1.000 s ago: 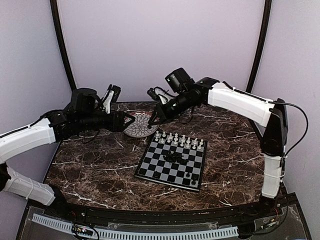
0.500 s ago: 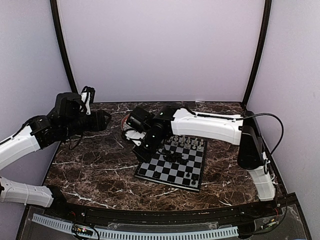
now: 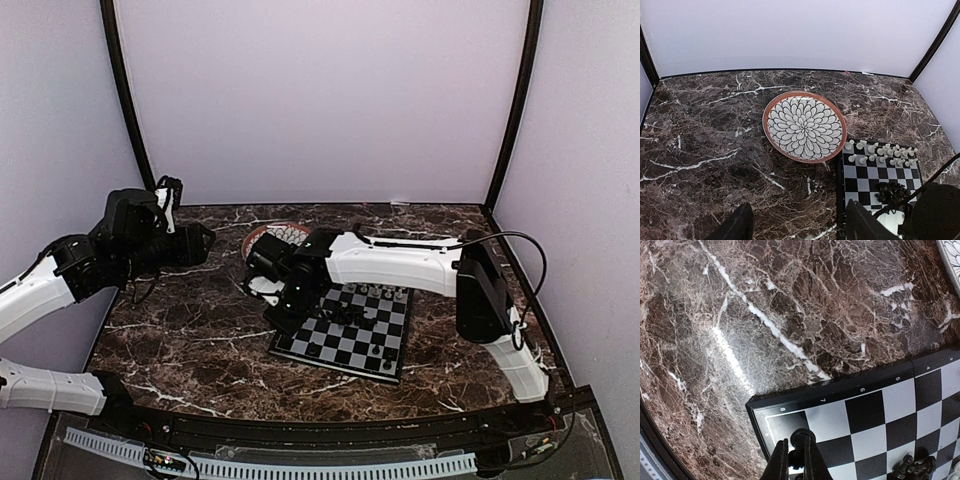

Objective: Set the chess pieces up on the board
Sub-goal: Place the rook at h8.

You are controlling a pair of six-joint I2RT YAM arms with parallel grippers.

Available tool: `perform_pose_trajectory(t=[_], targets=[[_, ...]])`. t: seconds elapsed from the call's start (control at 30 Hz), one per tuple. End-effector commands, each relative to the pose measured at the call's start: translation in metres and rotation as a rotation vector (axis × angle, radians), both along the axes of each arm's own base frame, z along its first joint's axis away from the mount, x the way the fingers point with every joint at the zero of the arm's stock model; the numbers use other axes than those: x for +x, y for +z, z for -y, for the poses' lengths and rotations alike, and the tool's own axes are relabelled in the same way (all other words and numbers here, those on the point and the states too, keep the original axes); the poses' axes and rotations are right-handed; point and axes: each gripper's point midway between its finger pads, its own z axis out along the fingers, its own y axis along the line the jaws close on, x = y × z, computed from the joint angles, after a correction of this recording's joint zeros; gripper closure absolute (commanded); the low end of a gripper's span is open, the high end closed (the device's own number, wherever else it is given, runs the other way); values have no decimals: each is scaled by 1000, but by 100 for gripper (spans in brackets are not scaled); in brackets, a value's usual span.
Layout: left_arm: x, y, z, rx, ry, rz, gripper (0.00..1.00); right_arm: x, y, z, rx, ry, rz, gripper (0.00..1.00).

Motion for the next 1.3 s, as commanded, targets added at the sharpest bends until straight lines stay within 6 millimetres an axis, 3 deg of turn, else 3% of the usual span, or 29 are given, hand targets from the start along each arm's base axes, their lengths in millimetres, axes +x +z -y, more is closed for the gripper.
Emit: perform_pose_trajectory(t=[0.0,0.33,1.27], targets=[[-3,-2,-8,-1,22,-2,34,-5,-1,-12,30,10,-26,99],[-5,-5,-10,-3,28,-5,34,-13,-7,-13,34,17,-72,99],[-3,-12,-4,7,8,-27,34,-9,-24,-1,-15,-19,-97,92]])
